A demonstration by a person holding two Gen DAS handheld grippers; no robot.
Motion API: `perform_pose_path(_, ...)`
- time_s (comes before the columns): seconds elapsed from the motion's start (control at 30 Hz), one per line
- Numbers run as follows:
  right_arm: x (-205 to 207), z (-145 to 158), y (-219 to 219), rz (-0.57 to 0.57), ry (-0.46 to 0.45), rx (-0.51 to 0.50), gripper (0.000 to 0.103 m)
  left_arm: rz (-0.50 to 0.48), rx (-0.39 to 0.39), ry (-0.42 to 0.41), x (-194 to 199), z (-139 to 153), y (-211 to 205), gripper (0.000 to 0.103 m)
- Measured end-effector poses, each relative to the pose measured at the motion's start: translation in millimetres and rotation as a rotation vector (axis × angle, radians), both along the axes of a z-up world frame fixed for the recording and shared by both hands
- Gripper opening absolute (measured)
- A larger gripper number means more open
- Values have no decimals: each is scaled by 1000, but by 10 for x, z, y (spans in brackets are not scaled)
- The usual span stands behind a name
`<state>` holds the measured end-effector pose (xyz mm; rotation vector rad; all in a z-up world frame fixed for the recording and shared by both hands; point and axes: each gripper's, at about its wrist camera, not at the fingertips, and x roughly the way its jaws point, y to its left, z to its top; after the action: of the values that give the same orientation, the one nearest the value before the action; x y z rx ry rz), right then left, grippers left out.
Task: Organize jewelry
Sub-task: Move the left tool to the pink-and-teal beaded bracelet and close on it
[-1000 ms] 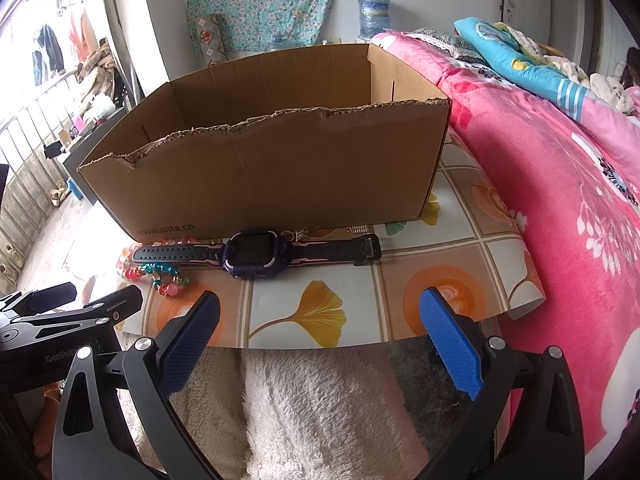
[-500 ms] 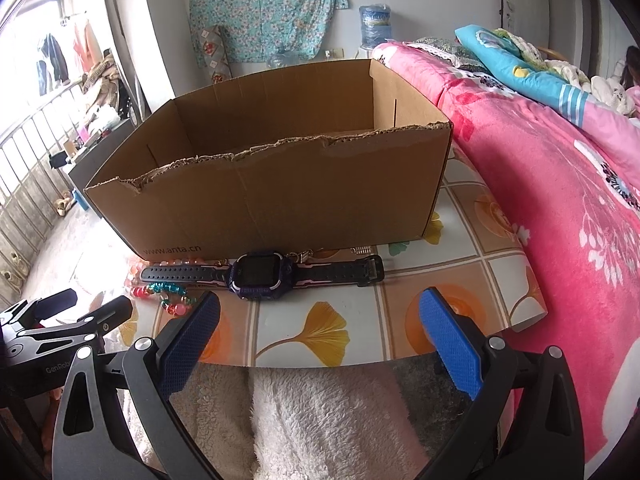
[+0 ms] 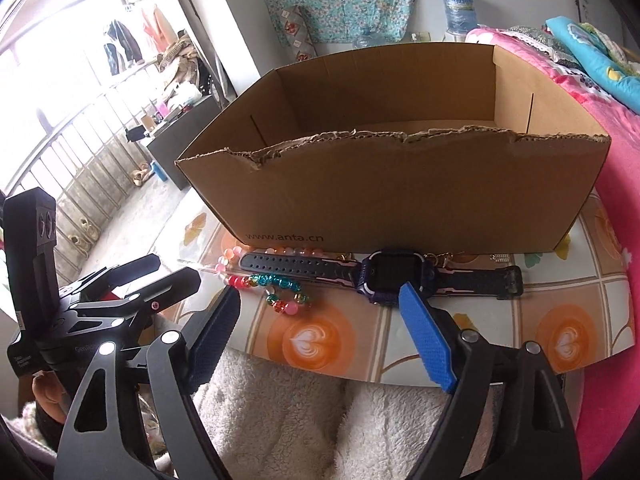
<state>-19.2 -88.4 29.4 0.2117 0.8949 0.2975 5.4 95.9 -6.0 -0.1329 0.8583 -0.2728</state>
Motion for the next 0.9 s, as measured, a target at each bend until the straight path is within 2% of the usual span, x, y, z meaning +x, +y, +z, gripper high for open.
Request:
perform_pose_path(0.13, 72, -83, 87, 30, 45, 33, 66, 11, -7, 7, 113, -55, 18, 94)
perform_pose_path(0.2, 122, -134, 128, 34, 67, 35, 53, 15, -8, 14, 161, -81, 46, 94)
perform_pose_path(0.27, 179, -196, 155, 39, 89, 48, 49, 20, 2, 25, 215, -110, 67, 94)
perform_pose_path(0.3, 205, -222, 172, 43, 99, 57, 47, 18, 5, 27, 231, -119, 75, 88)
perform_pose_path(0.33, 232, -252, 195, 51, 108, 66, 47, 12, 8, 36, 253, -133, 79, 76)
perform_pose_path(0.43, 317, -342, 255, 67, 133, 66, 46, -2, 34, 80, 339, -210, 66, 64)
perform_pose_path(0.63, 445, -439, 417, 81, 157, -8, 32, -58, 66, 121, 432, -296, -24, 48)
perform_pose_path(0.8, 467, -423, 492, 103, 156, -43, 9, -85, 147, 112, 474, -312, -140, 42)
perform_pose_path(0.9, 436, -340, 568, 140, 113, -95, 9, -108, 204, 104, 470, -312, -205, 34)
